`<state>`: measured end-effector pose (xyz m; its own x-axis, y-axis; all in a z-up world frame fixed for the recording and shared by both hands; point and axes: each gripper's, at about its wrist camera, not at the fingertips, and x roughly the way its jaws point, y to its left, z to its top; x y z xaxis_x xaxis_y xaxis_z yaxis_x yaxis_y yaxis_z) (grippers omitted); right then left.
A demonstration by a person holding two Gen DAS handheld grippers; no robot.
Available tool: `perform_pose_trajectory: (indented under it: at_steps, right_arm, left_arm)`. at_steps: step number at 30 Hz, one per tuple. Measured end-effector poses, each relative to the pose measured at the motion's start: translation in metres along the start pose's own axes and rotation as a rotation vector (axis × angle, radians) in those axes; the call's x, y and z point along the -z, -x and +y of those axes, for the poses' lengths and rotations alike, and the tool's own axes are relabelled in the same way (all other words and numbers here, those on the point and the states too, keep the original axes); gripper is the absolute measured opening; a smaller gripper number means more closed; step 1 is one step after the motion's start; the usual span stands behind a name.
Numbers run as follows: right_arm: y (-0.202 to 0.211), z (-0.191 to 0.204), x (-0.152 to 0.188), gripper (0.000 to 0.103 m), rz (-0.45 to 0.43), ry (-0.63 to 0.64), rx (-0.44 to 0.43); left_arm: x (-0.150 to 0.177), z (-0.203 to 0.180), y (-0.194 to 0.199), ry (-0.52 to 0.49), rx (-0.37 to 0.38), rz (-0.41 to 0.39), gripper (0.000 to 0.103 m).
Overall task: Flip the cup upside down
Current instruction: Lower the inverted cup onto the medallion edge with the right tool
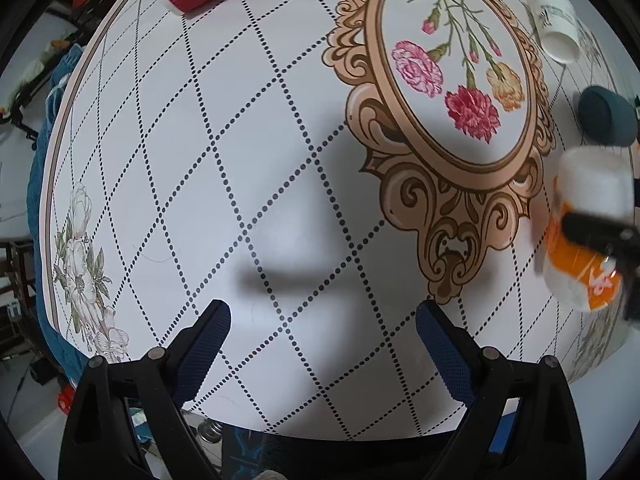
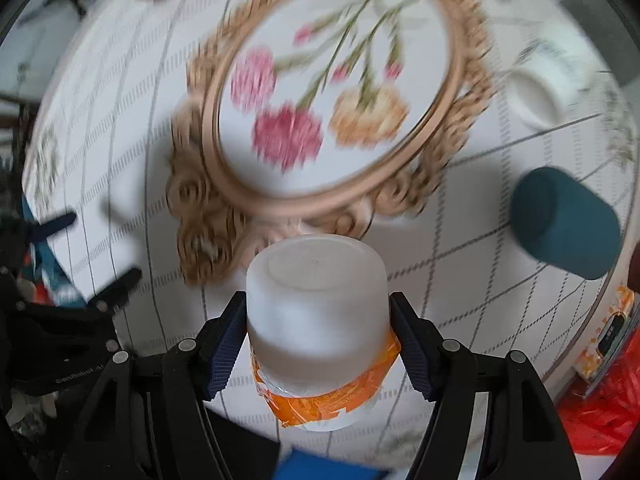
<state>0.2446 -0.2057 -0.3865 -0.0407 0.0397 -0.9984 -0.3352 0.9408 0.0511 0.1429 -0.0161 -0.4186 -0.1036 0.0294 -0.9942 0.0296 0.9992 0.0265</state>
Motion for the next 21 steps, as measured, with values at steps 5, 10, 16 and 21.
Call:
perform_pose_trajectory:
  at_steps: [5,10,16,21]
  right_arm:
    - [0.027,-0.012,0.009,0.072,-0.288,-0.124,-0.013]
    - [0.031,-0.007,0.025,0.072,-0.484,-0.229,-0.037]
    - [0.021,0.001,0.043,0.072,-0.525,-0.192,-0.011]
    - [0.012,0.003,0.054,0.073,-0.501,-0.174,-0.025]
  left_arm:
    - [-0.012,0.003,-0.001,0.019,0.004,0.008,0.095]
    - [-0.022,-0.003,-0.002,0.014,-0.01,0.01,0.095]
    - [-0.028,-0.015,0.003,0.0,-0.027,-0.001,0.095]
    - [-0.023,-0.031,0.01,0.004,-0.026,-0.018,0.095]
